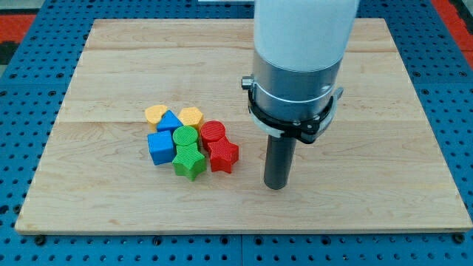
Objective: Move your arm closer to yellow heart
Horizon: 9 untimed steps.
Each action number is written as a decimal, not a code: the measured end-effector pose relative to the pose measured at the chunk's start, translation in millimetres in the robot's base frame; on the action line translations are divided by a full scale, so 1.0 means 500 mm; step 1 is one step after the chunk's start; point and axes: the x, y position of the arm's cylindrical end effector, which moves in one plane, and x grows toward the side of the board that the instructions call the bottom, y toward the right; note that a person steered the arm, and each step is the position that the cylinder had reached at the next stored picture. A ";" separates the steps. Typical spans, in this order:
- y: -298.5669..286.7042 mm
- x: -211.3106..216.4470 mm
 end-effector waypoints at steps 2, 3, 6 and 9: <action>0.001 0.030; -0.032 0.038; -0.379 0.019; -0.247 -0.180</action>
